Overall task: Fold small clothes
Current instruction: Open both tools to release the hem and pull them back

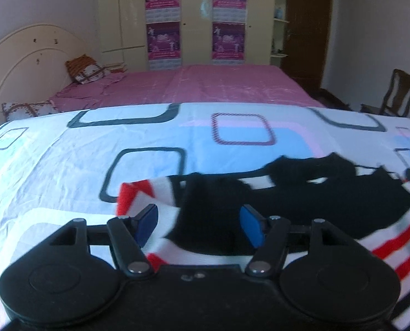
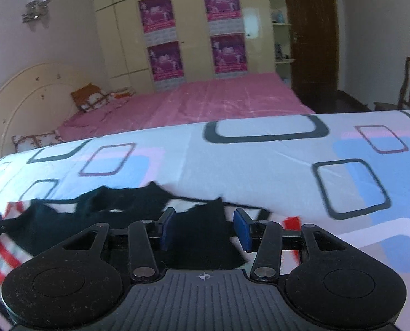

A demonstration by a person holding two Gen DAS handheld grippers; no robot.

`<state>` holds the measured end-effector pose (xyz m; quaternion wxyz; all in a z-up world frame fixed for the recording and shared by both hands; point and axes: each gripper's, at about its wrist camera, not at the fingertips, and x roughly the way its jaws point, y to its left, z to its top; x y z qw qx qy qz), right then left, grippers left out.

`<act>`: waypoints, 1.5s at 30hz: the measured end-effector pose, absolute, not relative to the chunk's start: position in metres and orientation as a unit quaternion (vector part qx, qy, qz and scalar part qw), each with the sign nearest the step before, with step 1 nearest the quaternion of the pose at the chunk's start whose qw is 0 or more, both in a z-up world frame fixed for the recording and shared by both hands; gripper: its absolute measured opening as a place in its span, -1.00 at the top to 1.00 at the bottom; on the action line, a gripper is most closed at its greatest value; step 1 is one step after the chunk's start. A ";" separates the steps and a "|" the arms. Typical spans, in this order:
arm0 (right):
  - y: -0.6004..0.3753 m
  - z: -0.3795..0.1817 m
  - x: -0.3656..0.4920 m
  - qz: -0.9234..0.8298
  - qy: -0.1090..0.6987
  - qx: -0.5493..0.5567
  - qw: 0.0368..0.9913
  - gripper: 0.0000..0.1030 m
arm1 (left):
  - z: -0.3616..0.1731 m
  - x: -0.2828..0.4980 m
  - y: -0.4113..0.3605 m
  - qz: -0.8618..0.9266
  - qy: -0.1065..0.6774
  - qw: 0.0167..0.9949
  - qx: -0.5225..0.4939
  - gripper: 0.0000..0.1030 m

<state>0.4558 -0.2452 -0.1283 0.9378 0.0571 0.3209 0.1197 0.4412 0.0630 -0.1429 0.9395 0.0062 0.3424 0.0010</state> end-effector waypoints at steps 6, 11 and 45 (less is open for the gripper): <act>-0.215 -0.130 0.440 0.153 0.329 0.043 0.931 0.09 | -0.134 0.430 0.034 -0.039 0.351 0.936 0.006 -0.31; -0.193 -0.136 0.429 0.178 0.336 0.036 0.924 0.09 | -0.143 0.422 0.017 -0.057 0.363 0.930 0.013 -0.33; -0.191 -0.140 0.374 0.128 0.351 0.015 0.927 0.09 | -0.147 0.366 0.048 -0.057 0.368 0.928 0.027 -0.40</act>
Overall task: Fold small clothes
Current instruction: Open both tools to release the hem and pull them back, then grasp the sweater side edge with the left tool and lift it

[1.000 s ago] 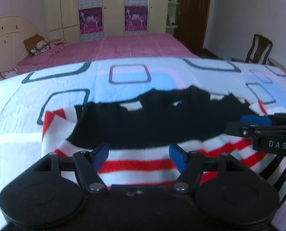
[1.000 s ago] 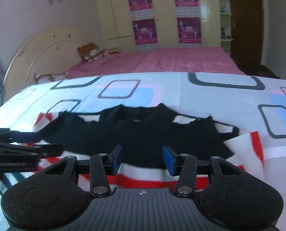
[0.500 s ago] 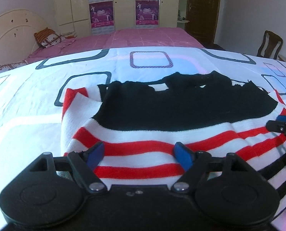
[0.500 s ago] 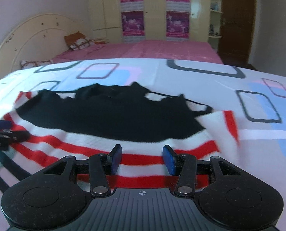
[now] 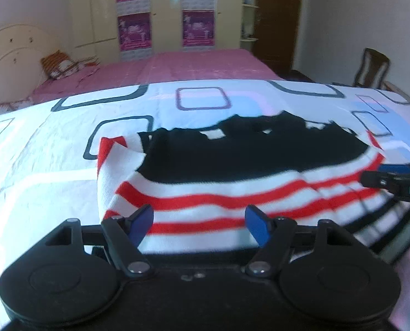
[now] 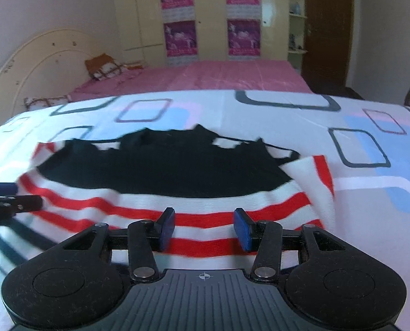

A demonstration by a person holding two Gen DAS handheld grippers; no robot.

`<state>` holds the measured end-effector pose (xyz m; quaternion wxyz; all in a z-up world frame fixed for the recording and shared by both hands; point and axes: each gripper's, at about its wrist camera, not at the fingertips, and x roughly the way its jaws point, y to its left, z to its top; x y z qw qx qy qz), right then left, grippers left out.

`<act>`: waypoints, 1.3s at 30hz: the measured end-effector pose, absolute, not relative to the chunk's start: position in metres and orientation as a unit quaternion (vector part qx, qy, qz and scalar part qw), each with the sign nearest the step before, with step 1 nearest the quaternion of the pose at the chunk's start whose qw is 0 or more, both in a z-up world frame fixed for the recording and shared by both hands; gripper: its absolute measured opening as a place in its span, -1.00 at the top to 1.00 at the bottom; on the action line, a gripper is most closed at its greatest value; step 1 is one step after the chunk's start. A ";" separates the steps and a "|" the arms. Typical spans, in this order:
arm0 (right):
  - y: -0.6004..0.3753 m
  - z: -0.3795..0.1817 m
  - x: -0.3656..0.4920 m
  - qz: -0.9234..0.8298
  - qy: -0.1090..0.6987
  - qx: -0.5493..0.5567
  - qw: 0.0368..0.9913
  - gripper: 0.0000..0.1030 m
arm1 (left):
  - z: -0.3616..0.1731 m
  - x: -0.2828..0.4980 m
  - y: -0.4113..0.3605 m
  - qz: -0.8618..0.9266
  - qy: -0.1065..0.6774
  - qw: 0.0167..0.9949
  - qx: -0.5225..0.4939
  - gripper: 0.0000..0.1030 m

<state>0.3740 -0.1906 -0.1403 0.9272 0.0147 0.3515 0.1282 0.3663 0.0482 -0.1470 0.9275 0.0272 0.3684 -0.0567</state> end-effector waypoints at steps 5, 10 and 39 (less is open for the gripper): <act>-0.170 -0.146 0.355 0.136 0.361 -0.003 0.923 0.09 | -0.159 0.347 0.061 -0.052 0.380 0.923 0.027 -0.40; -0.178 -0.161 0.342 0.097 0.375 -0.032 0.922 0.08 | -0.171 0.337 0.080 -0.044 0.387 0.920 0.041 -0.43; -0.166 -0.143 0.323 0.096 0.367 0.017 0.925 0.08 | -0.149 0.316 0.086 -0.045 0.451 0.888 -0.078 -0.64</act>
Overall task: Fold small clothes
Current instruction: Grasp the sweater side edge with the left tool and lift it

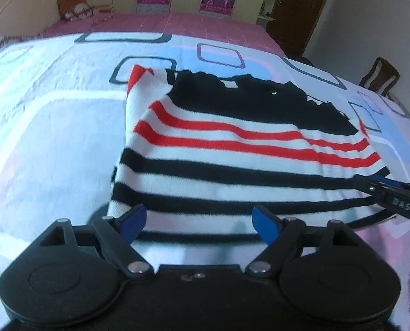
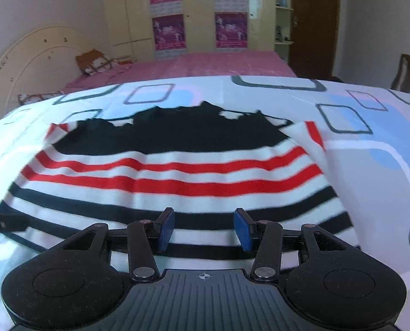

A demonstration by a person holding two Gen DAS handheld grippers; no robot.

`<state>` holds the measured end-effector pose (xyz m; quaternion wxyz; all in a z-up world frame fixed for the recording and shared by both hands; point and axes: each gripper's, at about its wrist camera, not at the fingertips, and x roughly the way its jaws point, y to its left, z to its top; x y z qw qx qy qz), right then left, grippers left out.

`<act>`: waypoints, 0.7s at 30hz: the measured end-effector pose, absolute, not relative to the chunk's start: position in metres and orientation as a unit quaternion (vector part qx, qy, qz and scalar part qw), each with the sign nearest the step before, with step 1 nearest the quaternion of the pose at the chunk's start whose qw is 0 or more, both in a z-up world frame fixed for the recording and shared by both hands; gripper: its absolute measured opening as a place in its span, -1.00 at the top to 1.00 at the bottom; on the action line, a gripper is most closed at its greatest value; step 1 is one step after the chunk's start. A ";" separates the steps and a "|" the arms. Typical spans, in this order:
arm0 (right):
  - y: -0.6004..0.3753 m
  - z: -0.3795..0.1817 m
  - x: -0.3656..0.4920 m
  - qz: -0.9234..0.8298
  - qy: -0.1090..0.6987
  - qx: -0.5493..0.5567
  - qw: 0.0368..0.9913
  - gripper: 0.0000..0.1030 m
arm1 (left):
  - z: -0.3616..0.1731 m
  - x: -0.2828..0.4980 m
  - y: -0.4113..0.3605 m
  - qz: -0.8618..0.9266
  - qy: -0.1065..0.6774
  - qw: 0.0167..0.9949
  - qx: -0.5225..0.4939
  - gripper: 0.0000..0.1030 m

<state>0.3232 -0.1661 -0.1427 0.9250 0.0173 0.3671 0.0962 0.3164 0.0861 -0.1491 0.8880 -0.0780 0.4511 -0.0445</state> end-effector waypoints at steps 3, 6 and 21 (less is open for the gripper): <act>-0.159 -0.140 0.324 0.107 0.365 0.017 0.925 0.08 | -0.149 0.310 0.088 -0.044 0.462 0.879 -0.104 -0.67; -0.155 -0.137 0.325 0.115 0.364 0.022 0.924 0.08 | -0.154 0.303 0.094 -0.038 0.477 0.867 -0.137 -0.67; -0.134 -0.139 0.340 0.135 0.364 0.016 0.921 0.08 | -0.190 0.311 0.131 -0.042 0.405 0.829 -0.383 -0.82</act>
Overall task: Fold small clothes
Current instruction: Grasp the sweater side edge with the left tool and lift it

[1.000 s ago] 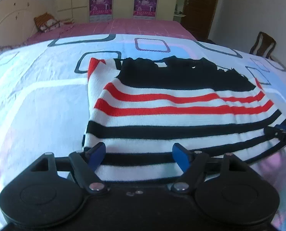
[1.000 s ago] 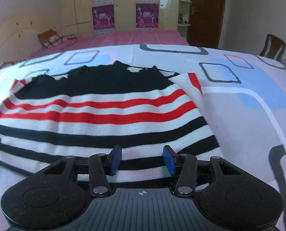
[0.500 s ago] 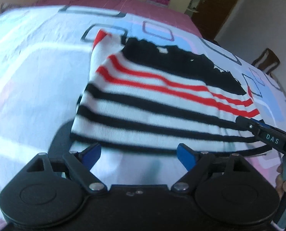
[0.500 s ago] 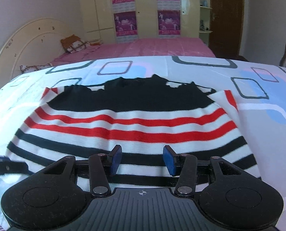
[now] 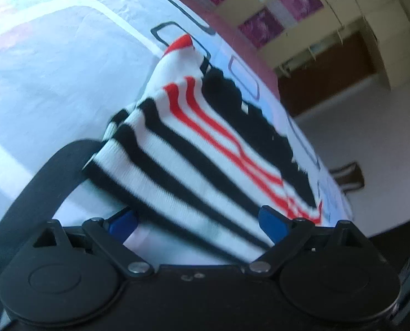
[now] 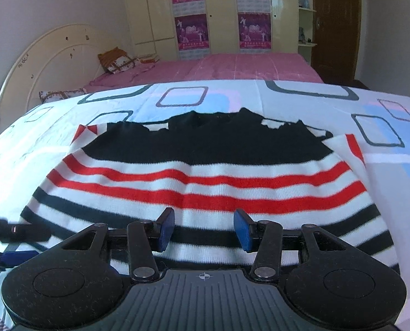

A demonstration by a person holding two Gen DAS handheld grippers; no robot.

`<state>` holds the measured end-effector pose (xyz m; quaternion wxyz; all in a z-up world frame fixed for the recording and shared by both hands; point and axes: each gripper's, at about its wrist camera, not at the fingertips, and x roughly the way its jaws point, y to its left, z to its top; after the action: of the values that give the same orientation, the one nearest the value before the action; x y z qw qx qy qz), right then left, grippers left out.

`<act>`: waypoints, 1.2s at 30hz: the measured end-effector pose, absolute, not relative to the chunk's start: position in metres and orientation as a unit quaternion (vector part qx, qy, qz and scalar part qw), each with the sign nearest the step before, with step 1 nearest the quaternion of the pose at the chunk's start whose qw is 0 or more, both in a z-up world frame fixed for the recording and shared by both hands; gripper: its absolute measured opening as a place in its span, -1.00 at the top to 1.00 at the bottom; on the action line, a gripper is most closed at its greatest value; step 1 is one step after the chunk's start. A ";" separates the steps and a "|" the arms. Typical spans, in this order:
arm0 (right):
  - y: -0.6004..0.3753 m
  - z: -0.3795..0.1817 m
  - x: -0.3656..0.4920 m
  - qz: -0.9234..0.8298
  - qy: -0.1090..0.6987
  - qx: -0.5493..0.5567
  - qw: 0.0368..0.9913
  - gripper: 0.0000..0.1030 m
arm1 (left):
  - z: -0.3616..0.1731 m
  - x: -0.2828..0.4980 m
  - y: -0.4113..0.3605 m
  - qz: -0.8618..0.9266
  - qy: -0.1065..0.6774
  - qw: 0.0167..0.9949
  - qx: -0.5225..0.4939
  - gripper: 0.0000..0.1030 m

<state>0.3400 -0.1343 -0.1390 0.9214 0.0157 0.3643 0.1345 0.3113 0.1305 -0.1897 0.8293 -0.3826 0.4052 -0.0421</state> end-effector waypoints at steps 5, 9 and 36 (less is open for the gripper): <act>-0.124 -0.135 0.360 0.126 0.358 -0.003 0.925 0.08 | -0.194 0.327 0.132 -0.039 0.380 0.833 -0.401 -0.82; -0.119 -0.135 0.378 0.111 0.353 -0.016 0.929 0.08 | -0.197 0.337 0.132 -0.031 0.366 0.839 -0.403 -0.70; -0.125 -0.174 0.397 0.145 0.378 -0.062 0.912 0.07 | -0.197 0.326 0.126 0.054 0.301 0.849 -0.432 0.64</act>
<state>0.3973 -0.1250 -0.1736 0.9124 -0.0617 0.3778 0.1447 0.3263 0.1256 -0.1971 0.8485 -0.4319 0.3009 0.0538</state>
